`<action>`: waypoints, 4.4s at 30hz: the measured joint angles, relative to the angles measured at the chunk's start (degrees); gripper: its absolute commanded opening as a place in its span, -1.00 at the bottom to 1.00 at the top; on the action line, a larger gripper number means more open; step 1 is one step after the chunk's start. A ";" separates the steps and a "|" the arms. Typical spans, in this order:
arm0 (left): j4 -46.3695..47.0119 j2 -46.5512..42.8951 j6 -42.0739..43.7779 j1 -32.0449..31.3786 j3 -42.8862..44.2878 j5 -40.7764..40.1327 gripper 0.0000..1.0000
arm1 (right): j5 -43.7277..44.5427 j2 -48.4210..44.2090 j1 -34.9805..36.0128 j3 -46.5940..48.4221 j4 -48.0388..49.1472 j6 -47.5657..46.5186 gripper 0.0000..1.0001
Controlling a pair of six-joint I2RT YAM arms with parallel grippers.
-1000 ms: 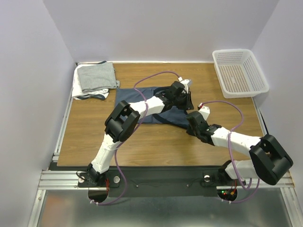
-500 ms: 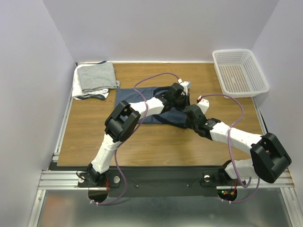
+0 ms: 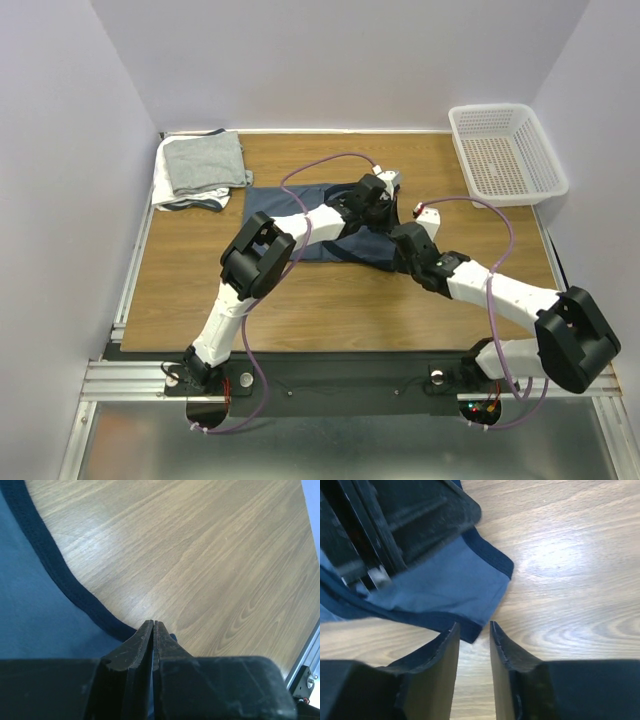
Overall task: Fold and stack the tank tops
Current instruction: Fold the tank top
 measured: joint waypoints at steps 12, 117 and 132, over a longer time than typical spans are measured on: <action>0.02 0.00 -0.02 0.44 0.00 0.28 -0.68 | -1.99 -1.55 1.90 -2.78 0.28 -5.27 -0.24; 10.29 -20.31 -1.49 2.10 -28.30 -16.17 -0.53 | -14.29 26.86 -13.22 25.22 -10.71 -5.40 -0.97; 11.52 -8.92 -1.07 1.90 -11.26 -13.75 -0.69 | -15.37 13.18 -13.22 19.65 -11.63 -2.64 -0.95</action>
